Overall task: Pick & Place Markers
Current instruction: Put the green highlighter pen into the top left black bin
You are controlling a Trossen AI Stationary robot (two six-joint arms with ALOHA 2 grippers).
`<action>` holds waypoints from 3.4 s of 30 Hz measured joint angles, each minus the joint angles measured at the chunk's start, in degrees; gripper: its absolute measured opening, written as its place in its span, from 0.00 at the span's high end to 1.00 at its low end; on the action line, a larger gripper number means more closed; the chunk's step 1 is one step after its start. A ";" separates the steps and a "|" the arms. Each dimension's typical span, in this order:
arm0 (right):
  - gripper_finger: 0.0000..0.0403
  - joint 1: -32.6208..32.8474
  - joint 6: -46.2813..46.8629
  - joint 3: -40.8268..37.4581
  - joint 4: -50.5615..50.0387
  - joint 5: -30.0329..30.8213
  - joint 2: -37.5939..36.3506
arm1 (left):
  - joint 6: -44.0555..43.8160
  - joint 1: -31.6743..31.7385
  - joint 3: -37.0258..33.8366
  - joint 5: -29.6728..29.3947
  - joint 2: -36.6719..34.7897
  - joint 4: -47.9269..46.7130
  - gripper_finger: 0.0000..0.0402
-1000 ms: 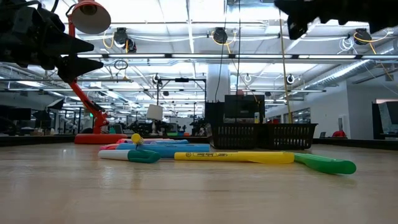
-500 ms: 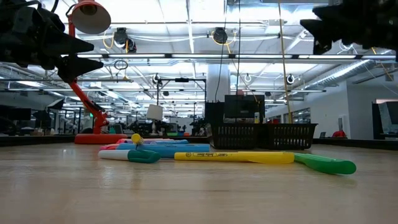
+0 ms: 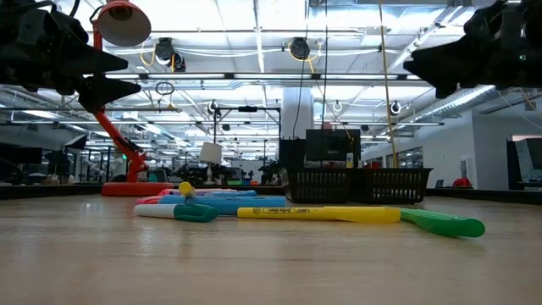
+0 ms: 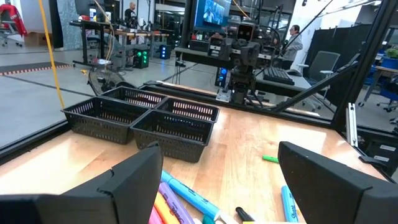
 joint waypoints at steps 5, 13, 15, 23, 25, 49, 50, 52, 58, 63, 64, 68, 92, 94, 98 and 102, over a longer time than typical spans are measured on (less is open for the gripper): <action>0.62 -0.01 0.31 -1.89 -1.66 -1.39 -0.16 | 0.00 -0.01 0.00 0.00 0.02 -0.01 0.19; 0.62 0.00 -0.69 -1.93 -3.48 -1.29 -0.11 | 0.00 0.00 0.00 0.00 0.01 -0.01 0.19; 0.62 0.00 -0.78 -1.98 -3.32 -1.28 -0.14 | 0.00 -0.01 0.00 0.00 0.02 0.00 0.19; 0.63 0.00 -0.79 -2.01 -3.17 -1.31 -0.11 | -0.02 -0.02 0.00 0.00 0.00 2.61 0.19; 0.63 0.00 -0.79 -2.01 -3.17 -1.31 -0.11 | 0.00 0.00 0.00 0.00 0.00 3.78 0.19; 0.63 0.00 -0.81 -2.07 -3.14 -1.31 -0.11 | 7.90 -0.04 0.02 -3.24 0.08 18.11 0.19; 0.63 0.00 -0.80 -2.07 -3.14 -1.31 -0.11 | 9.42 -0.04 0.02 -3.49 0.06 18.37 0.19; 0.64 0.00 -0.79 -2.07 -3.14 -1.31 -0.11 | 10.70 -0.04 0.02 -6.66 0.06 18.23 0.19; 0.64 0.00 -0.79 -2.07 -3.12 -1.33 -0.11 | 3.63 -0.05 1.19 -16.04 1.16 13.07 0.19; 0.64 0.00 -0.81 -2.07 -3.12 -1.31 -0.11 | -7.03 -0.06 8.43 -19.73 10.64 -1.42 0.19; 0.64 0.00 -0.79 -2.07 -3.12 -1.31 -0.11 | -8.95 -0.06 9.65 -21.21 13.69 -2.95 0.19; 0.64 0.00 -0.79 -2.07 -3.12 -1.31 -0.11 | -13.20 0.09 12.67 -26.62 27.43 -4.11 0.19; 0.64 0.00 -0.80 -2.07 -3.12 -1.32 -0.11 | -15.07 15.54 26.76 -18.91 84.71 12.82 0.19; 0.64 0.00 -0.79 -2.07 -3.12 -1.33 -0.11 | -14.37 15.52 27.87 -18.94 87.10 13.17 0.19; 0.64 0.00 -0.79 -2.07 -3.12 -1.33 -0.11 | -13.33 15.92 29.51 -19.12 90.88 12.76 0.19; 0.64 0.00 -0.79 -2.07 -3.12 -1.31 -0.11 | -13.44 16.76 30.16 -19.15 93.19 12.59 0.19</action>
